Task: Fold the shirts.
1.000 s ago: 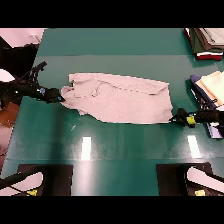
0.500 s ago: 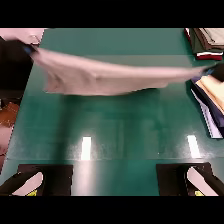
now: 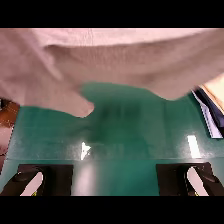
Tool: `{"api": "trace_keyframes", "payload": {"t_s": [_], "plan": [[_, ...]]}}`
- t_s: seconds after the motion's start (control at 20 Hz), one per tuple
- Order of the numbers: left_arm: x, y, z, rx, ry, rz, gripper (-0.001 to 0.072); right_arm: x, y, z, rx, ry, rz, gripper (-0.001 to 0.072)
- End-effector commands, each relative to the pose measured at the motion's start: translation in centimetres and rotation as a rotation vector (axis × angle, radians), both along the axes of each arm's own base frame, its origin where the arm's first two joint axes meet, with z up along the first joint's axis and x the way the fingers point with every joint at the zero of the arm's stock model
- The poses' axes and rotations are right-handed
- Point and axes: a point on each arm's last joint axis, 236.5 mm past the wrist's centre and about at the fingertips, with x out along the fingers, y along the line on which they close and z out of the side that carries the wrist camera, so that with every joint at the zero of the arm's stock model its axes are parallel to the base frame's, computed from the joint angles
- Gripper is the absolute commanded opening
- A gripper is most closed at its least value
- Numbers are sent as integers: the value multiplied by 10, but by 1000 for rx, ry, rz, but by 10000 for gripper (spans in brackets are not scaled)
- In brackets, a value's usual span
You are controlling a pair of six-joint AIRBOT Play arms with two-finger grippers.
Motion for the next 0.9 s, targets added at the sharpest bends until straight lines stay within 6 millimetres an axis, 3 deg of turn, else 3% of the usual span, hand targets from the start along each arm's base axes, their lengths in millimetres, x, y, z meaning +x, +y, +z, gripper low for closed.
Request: {"api": "trace_keyframes", "payload": {"t_s": [0.0, 0.1, 0.2, 0.3, 0.45, 0.55, 0.65, 0.75, 0.85], "plan": [[-39, -1, 16, -24, -72, 10, 21, -22, -24, 3, -37, 76, -151, 10], [-9, 15, -8, -10, 30, 82, 21, -7, -42, -24, -8, 233, -181, 9], [44, 35, -62, -2, 234, 146, 22, 25, -55, -64, 52, 402, -165, 8], [96, 42, -143, 21, 514, 139, 22, 61, -72, -124, 129, 608, -146, 8], [156, 47, -279, 33, 935, 99, 22, 94, -83, -235, 231, 971, -93, 8], [182, 47, -354, 16, 1134, 71, 22, 111, -83, -301, 250, 1159, -74, 8], [205, 40, -418, 4, 1257, 4, 22, 124, -77, -355, 230, 1294, -65, 8], [230, 31, -458, -20, 1305, -64, 22, 147, -67, -398, 193, 1341, -45, 8], [260, 31, -487, -42, 1292, -71, 22, 183, -62, -430, 147, 1292, -64, 8]]}}
